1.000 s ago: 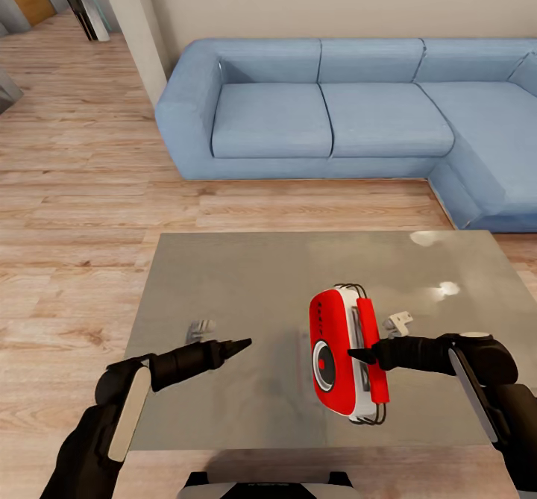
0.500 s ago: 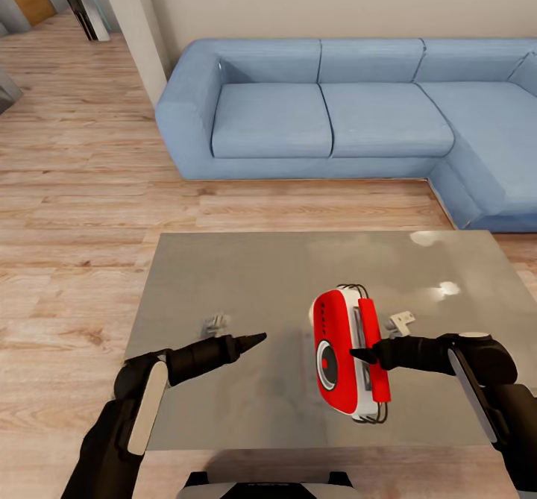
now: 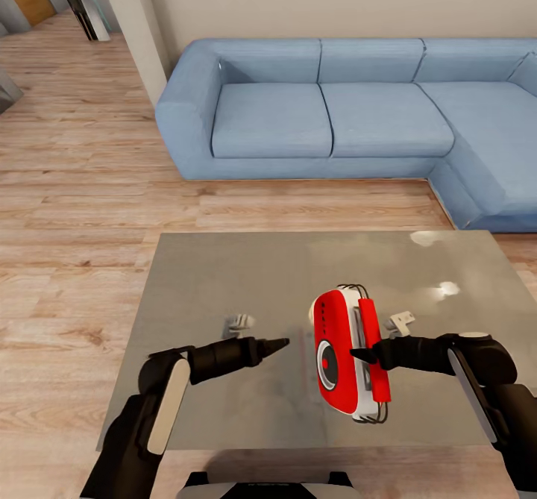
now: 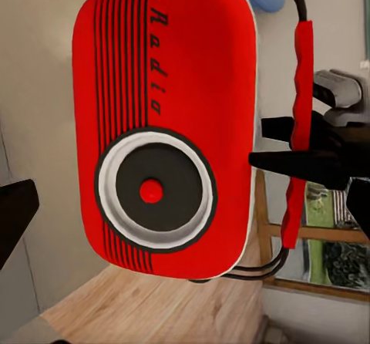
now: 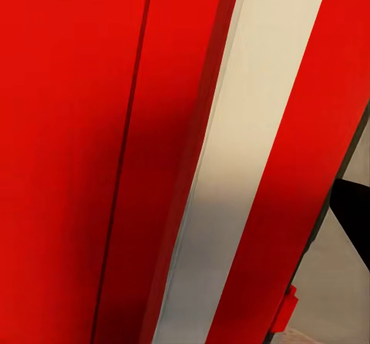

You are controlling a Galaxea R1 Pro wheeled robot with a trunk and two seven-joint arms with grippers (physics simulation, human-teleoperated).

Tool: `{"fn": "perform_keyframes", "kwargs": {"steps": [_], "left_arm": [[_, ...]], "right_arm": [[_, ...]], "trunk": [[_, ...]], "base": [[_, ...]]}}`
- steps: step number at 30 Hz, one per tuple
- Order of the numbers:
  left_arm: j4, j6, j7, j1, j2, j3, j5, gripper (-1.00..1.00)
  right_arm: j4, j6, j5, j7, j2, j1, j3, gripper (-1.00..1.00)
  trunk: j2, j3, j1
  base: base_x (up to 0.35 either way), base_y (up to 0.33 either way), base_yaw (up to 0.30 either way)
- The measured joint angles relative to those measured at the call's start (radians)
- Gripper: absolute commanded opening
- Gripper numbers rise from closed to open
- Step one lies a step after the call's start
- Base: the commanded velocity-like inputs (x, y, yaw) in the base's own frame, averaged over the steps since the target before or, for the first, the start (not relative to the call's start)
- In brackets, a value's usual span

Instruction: Turn on the radio receiver that's on the table in the living room.

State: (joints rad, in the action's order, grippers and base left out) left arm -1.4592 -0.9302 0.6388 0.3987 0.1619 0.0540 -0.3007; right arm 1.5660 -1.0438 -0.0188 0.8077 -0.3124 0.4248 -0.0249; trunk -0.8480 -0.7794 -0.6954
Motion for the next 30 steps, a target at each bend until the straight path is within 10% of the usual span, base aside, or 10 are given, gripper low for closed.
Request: {"fn": "perform_keyframes", "kwargs": {"steps": [1,2,15,30], "left_arm": [[0.0,-0.001,0.0,0.0,0.0,0.001,0.0,1.0],[0.0,-0.006,0.0,0.0,0.0,0.002,0.0,-1.0],[0.0,-0.064,0.0,0.0,0.001,0.083,0.001,-1.0],[0.0,-0.068,0.011,0.0,0.001,0.089,0.002,-1.0]], "right_arm": [[0.0,0.0,0.001,0.0,0.0,0.0,0.0,-1.0],[0.0,0.0,0.001,0.0,0.0,0.0,0.0,-1.0],[0.0,0.0,0.001,0.002,0.002,0.0,-0.001,-1.0],[0.0,0.0,0.001,0.001,0.006,0.0,0.004,-1.0]], "trunk": [[0.0,0.0,0.0],[0.0,0.0,0.0],[0.0,0.0,0.0],[0.0,0.0,0.0]], "base": [[0.0,0.0,0.0],[0.0,0.0,0.0],[0.0,0.0,0.0],[0.0,0.0,0.0]]}}
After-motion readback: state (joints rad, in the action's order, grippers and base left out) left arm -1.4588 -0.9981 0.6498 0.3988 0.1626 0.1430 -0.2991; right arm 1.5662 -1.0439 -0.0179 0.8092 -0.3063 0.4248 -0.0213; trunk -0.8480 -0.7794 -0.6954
